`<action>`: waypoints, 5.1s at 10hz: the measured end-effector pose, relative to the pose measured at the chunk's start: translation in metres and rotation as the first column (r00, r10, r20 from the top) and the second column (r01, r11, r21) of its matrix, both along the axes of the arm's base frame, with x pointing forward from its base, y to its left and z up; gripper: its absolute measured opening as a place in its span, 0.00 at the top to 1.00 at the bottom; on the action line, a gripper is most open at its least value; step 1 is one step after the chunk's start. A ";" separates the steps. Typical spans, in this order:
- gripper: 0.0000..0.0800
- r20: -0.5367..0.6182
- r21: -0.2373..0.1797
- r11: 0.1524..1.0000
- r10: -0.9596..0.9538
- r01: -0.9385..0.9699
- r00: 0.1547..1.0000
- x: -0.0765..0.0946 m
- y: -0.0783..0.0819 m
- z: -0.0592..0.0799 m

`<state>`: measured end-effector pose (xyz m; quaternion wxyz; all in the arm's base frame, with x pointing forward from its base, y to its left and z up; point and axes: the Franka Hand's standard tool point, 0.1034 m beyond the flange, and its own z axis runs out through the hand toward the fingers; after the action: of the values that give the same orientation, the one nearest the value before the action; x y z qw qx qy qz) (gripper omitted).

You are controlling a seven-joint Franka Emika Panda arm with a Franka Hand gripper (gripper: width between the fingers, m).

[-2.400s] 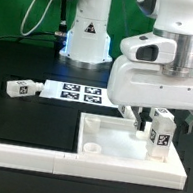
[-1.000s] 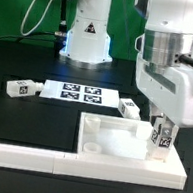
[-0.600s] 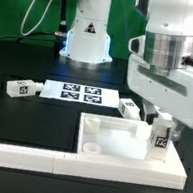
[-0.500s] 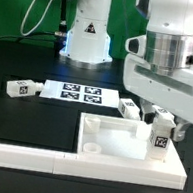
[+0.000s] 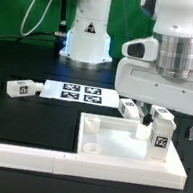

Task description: Assemble one leg

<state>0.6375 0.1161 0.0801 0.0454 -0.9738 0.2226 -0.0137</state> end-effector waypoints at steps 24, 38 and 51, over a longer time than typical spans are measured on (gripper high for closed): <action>0.19 -0.049 0.062 0.980 -0.188 0.190 0.981 -0.002 -0.001 -0.009; 0.64 -0.010 -0.010 0.935 -0.354 0.354 0.935 0.006 -0.008 -0.008; 0.19 -0.001 0.057 0.956 -0.288 0.288 0.958 0.006 0.003 -0.009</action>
Offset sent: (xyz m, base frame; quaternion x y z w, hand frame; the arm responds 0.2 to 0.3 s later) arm 0.0000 0.0000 0.0000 0.0000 0.0000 0.0000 1.0000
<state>0.6431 0.1191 0.0713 0.0711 -0.9293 0.3620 -0.0174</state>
